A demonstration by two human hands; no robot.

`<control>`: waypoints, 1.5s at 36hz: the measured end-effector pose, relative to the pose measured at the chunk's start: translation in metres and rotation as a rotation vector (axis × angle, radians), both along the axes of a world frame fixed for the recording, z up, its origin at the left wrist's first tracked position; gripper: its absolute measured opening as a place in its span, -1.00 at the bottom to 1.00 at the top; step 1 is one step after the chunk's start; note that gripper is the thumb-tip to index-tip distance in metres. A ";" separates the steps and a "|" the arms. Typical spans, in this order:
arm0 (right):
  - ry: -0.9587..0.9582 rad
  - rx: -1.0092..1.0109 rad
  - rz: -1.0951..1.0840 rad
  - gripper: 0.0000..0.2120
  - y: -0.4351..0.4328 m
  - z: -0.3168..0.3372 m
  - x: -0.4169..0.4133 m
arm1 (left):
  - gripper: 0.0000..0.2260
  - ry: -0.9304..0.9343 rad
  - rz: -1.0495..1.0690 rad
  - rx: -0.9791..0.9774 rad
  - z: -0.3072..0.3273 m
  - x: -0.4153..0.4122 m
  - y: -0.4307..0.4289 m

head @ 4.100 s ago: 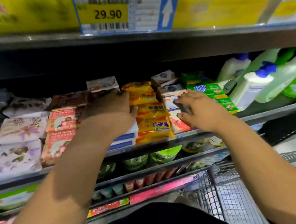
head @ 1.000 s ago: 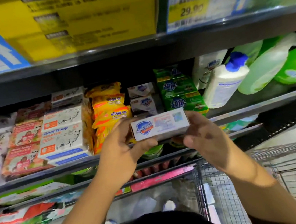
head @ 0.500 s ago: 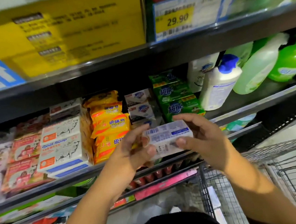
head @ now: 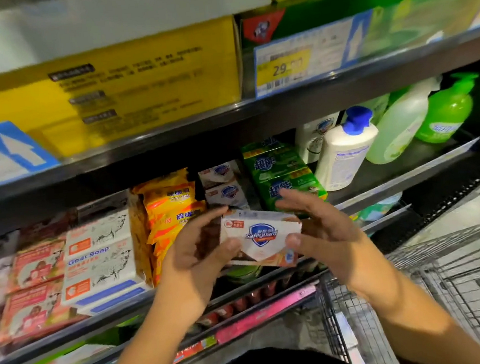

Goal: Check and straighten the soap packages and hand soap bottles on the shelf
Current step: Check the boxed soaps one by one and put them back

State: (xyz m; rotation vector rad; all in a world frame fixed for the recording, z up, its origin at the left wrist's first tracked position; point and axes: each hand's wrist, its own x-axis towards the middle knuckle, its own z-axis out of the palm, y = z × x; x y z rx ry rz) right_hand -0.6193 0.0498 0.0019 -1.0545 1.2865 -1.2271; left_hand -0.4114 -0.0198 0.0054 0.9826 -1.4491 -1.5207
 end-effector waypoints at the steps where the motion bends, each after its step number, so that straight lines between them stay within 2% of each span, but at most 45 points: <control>1: 0.004 -0.020 -0.009 -0.46 0.000 0.002 -0.001 | -0.49 0.025 0.003 0.029 -0.004 0.000 -0.001; 3: -0.034 -0.028 -0.045 -0.51 -0.003 0.005 0.001 | -0.37 0.031 0.008 0.057 -0.009 -0.001 -0.003; 5: -0.094 -0.017 -0.113 -0.65 -0.007 0.009 0.005 | -0.42 0.047 -0.024 0.088 -0.011 -0.003 -0.006; 9: -0.225 0.008 -0.253 -0.74 -0.012 0.012 0.008 | -0.22 0.076 -0.235 0.111 -0.007 -0.004 -0.007; 11: -0.268 0.028 -0.262 -0.78 -0.014 0.015 0.009 | -0.21 -0.032 -0.330 0.030 -0.001 -0.002 -0.005; 13: -0.287 0.041 -0.238 -0.79 -0.014 0.016 0.009 | -0.24 -0.136 -0.296 -0.068 0.001 -0.001 -0.004; 16: -0.340 0.012 -0.155 -0.59 -0.014 0.011 0.008 | -0.27 -0.085 -0.195 -0.121 -0.001 0.003 -0.006; 18: -0.414 -0.025 -0.016 -0.37 -0.012 0.007 0.007 | -0.38 -0.036 -0.148 -0.142 -0.001 0.005 -0.007; 20: -0.448 -0.042 0.141 -0.23 -0.010 0.004 0.004 | -0.47 0.009 -0.100 -0.145 0.003 0.007 -0.009; 23: -0.299 -0.028 0.217 -0.28 -0.006 0.006 0.005 | -0.55 -0.008 -0.034 -0.185 0.008 0.012 -0.013; 27: 0.121 -0.045 0.017 -0.50 -0.013 0.004 0.013 | -0.51 0.035 -0.029 -0.144 0.014 0.015 -0.013; 30: 0.346 -0.098 0.019 -0.53 -0.017 -0.002 0.016 | -0.51 0.017 -0.039 -0.170 0.021 0.012 -0.007; 35: 0.305 -0.085 0.041 -0.61 -0.017 -0.007 0.030 | -0.57 -0.115 -0.039 -0.273 0.031 0.007 -0.001; 39: 0.247 -0.063 0.066 -0.61 -0.013 -0.010 0.032 | -0.61 -0.139 -0.045 -0.291 0.032 0.005 0.002; 42: 0.312 -0.033 0.036 -0.59 -0.009 -0.005 0.018 | -0.56 -0.090 -0.055 -0.266 0.029 0.006 0.001; 44: 0.344 -0.086 -0.009 -0.56 -0.008 -0.001 0.006 | -0.55 -0.086 -0.041 -0.239 0.024 0.009 -0.001; 48: 0.223 -0.259 -0.046 -0.53 -0.003 0.015 -0.006 | -0.56 -0.144 -0.017 -0.187 0.012 0.012 -0.004; 54: 0.327 -0.311 0.024 -0.58 -0.005 0.025 0.003 | -0.51 -0.216 0.009 -0.120 -0.001 0.014 -0.004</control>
